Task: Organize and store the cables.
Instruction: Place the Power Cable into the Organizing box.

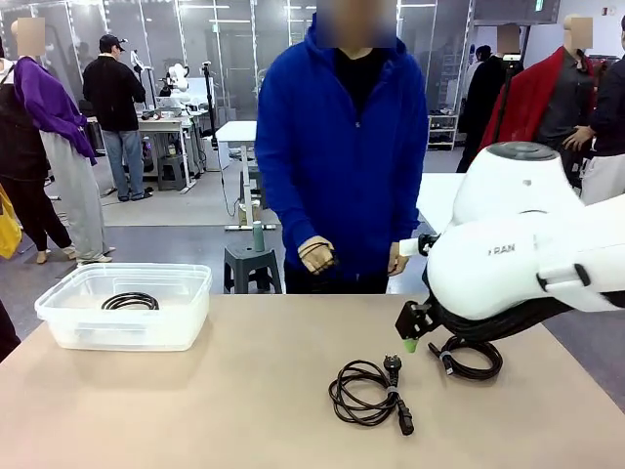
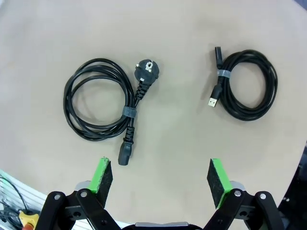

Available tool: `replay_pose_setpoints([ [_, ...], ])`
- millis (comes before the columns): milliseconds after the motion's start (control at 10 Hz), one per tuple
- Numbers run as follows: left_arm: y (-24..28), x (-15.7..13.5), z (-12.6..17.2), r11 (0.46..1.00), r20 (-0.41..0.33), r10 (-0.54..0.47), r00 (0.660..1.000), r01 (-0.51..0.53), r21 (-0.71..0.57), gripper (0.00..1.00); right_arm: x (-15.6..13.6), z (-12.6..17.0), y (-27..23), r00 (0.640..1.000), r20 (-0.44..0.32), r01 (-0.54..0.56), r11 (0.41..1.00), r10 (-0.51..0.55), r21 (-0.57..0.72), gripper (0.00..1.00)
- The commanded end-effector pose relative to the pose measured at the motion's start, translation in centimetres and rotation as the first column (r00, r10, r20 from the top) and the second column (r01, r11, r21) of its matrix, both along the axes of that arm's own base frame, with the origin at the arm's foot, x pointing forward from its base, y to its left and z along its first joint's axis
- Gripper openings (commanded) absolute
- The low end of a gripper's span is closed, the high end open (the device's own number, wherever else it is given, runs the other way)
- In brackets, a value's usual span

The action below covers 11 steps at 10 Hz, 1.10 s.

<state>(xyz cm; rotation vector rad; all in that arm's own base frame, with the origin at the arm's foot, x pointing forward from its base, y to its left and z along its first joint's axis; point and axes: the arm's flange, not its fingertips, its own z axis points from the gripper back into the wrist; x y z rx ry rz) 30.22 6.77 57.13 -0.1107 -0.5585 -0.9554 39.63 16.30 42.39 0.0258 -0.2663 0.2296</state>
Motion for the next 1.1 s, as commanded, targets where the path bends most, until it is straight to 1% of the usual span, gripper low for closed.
replay_pose_setpoints([
  [0, 0.0, 0.0, 0.1, 1.000, -0.001, 0.009, 1.000, -0.009, 0.010, 1.00, 1.5, -1.6, 1.7, 0.996, -0.004, 0.088, 0.996, -0.088, -0.033, 1.00],
  [300, 0.0, 0.0, 0.1, 1.000, -0.001, 0.009, 1.000, -0.009, 0.010, 1.00, 1.9, -4.6, 3.6, 0.990, -0.027, 0.133, 0.988, -0.135, -0.074, 1.00],
  [500, 0.0, 0.0, 0.1, 1.000, -0.001, 0.009, 1.000, -0.009, 0.010, 1.00, 2.4, -6.9, 4.4, 0.988, -0.027, 0.147, 0.985, -0.150, -0.091, 1.00],
  [700, 0.0, 0.0, 0.1, 1.000, -0.001, 0.009, 1.000, -0.009, 0.010, 1.00, 3.1, -8.6, 5.3, 0.984, -0.019, 0.172, 0.981, -0.175, -0.086, 1.00],
  [1000, 0.0, 0.0, 0.1, 1.000, -0.001, 0.009, 1.000, -0.009, 0.010, 1.00, 3.8, -10.2, 6.2, 0.977, -0.040, 0.207, 0.976, -0.210, -0.061, 1.00],
])
